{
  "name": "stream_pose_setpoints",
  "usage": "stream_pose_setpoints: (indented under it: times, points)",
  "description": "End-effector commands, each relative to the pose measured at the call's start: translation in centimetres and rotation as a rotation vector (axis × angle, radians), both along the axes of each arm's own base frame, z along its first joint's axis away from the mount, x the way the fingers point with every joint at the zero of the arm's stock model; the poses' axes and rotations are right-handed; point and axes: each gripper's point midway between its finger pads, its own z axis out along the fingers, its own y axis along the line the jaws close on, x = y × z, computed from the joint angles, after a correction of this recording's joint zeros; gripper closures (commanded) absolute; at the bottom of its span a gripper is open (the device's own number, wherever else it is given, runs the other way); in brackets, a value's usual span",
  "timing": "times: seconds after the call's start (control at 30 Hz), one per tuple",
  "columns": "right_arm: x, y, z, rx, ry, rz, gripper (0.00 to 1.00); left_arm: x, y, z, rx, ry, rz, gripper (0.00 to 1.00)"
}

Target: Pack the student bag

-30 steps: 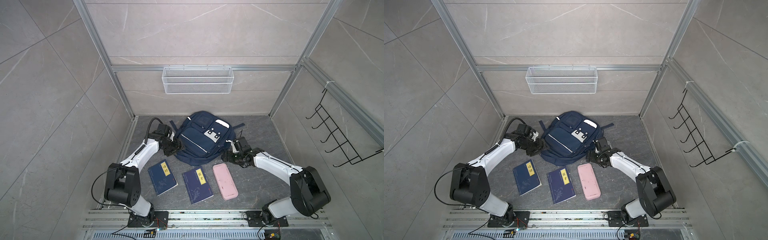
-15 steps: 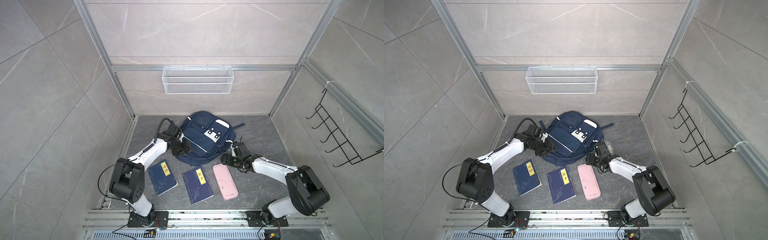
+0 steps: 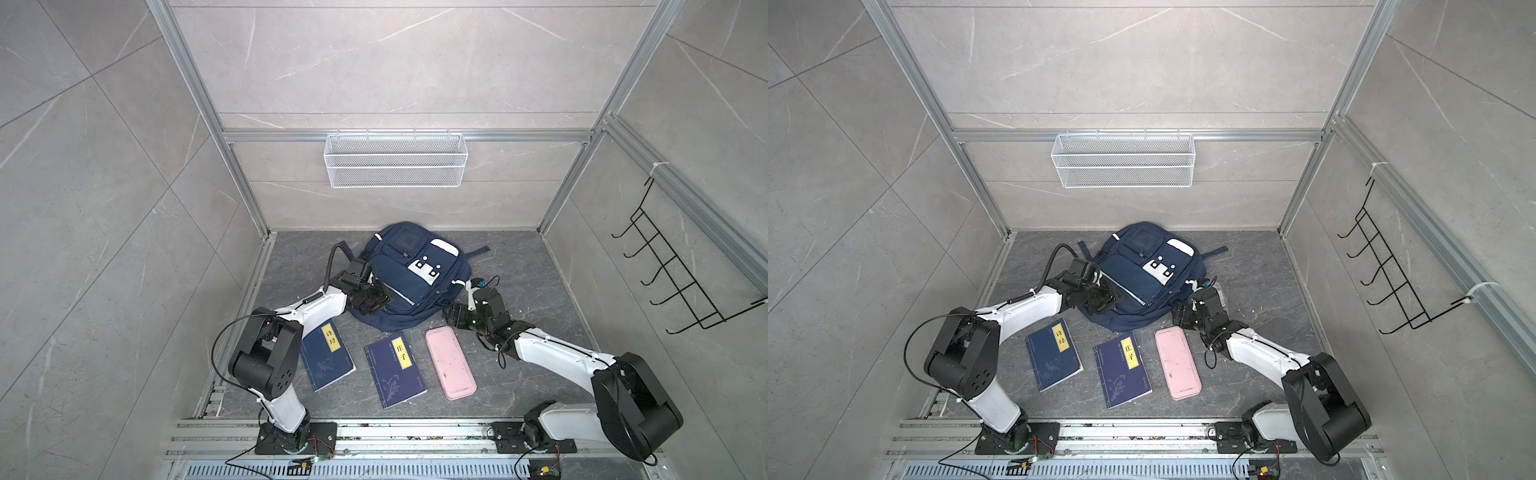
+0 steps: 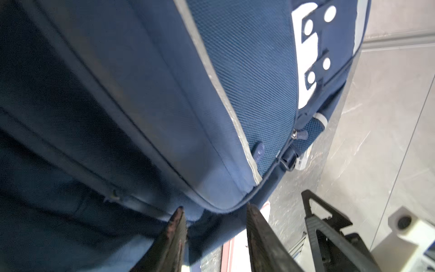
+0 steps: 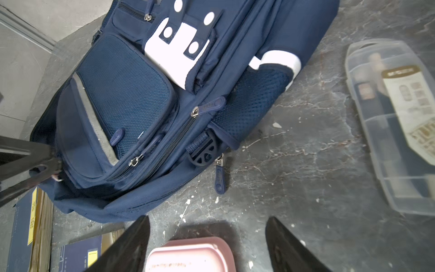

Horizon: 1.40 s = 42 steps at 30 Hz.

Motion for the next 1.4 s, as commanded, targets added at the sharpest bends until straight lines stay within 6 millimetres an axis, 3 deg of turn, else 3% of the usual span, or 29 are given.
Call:
stream_pose_setpoints:
  times: [0.0, 0.37, 0.67, 0.77, 1.13, 1.37]
  points:
    - [0.0, 0.0, 0.6, -0.003, -0.046, 0.010, 0.21, 1.5, -0.4, 0.4, -0.058, -0.023, 0.114, 0.56]
    - [0.1, 0.3, 0.4, -0.001, -0.040, 0.017, 0.21, 2.7, -0.8, -0.4, -0.186, -0.042, 0.279, 0.64]
    - [0.0, 0.4, 0.4, -0.003, -0.038, 0.020, 0.23, 3.8, -2.1, 0.3, -0.302, -0.056, 0.327, 0.83]
    - [0.1, 0.5, 0.4, -0.002, -0.040, 0.025, 0.24, 4.0, -2.2, 0.9, -0.328, -0.060, 0.336, 1.00]
    - [0.5, 1.0, 0.5, -0.021, -0.016, 0.048, 0.22, 4.0, -3.0, 7.3, -0.378, -0.145, 0.258, 1.00]
    - [1.5, 1.7, -0.9, -0.061, 0.064, 0.060, 0.26, 3.3, -3.0, 11.4, -0.326, -0.206, 0.169, 1.00]
